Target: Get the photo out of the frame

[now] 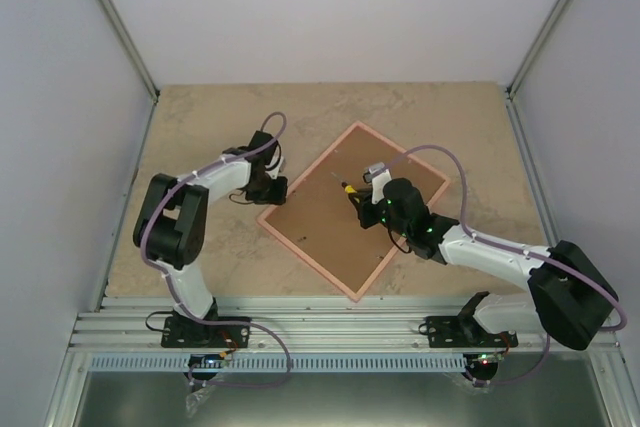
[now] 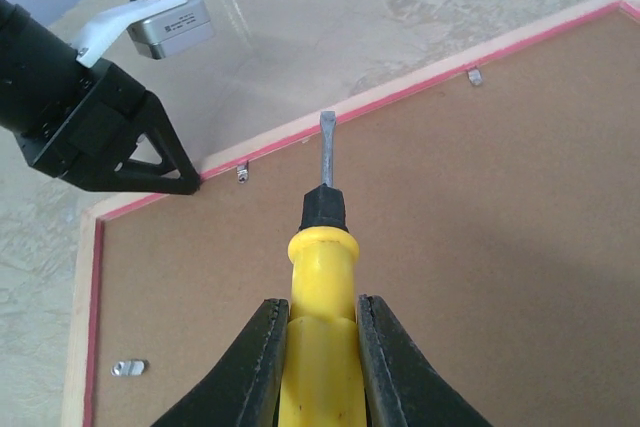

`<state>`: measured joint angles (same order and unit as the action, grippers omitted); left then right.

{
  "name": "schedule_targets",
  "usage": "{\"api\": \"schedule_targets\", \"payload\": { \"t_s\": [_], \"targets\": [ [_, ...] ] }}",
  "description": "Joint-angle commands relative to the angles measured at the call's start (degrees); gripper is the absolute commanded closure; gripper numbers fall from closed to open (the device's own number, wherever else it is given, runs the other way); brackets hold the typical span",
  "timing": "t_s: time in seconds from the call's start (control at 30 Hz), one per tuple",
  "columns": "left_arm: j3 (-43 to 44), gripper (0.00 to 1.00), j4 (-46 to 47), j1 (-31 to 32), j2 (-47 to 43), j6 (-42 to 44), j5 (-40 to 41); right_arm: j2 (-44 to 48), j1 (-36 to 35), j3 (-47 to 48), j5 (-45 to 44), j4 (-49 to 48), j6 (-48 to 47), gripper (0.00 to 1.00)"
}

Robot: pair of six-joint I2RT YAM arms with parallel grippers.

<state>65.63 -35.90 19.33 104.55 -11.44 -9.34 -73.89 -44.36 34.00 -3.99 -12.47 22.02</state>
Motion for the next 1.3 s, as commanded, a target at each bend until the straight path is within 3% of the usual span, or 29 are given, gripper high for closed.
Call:
{"api": "schedule_targets", "payload": {
  "t_s": [0.0,0.23,0.43,0.9,1.27],
  "targets": [
    [-5.73,0.73,3.48,0.62,-3.33,-9.73,1.61,-1.55,0.19,1.01,2.88,-2.11,-1.12,1.0],
    [-16.35,0.78,11.2,0.89,-13.24,-20.41,1.44,-4.43,-0.02,2.07,6.64,-2.8,-1.58,1.0],
    [-20.32,0.78,13.22,4.56,-18.29,-25.79,2.65,-6.74,-0.71,3.03,10.03,-3.76,-2.02,1.0],
    [-26.09,0.75,14.15,10.6,-25.45,-30.36,4.3,-12.9,-3.96,5.82,14.6,-4.79,-3.93,1.0],
    [-24.9,0.54,11.63,10.69,-25.99,-27.18,12.42,-17.97,-5.31,7.48,17.07,-6.14,-3.79,0.99]
  ]
}}
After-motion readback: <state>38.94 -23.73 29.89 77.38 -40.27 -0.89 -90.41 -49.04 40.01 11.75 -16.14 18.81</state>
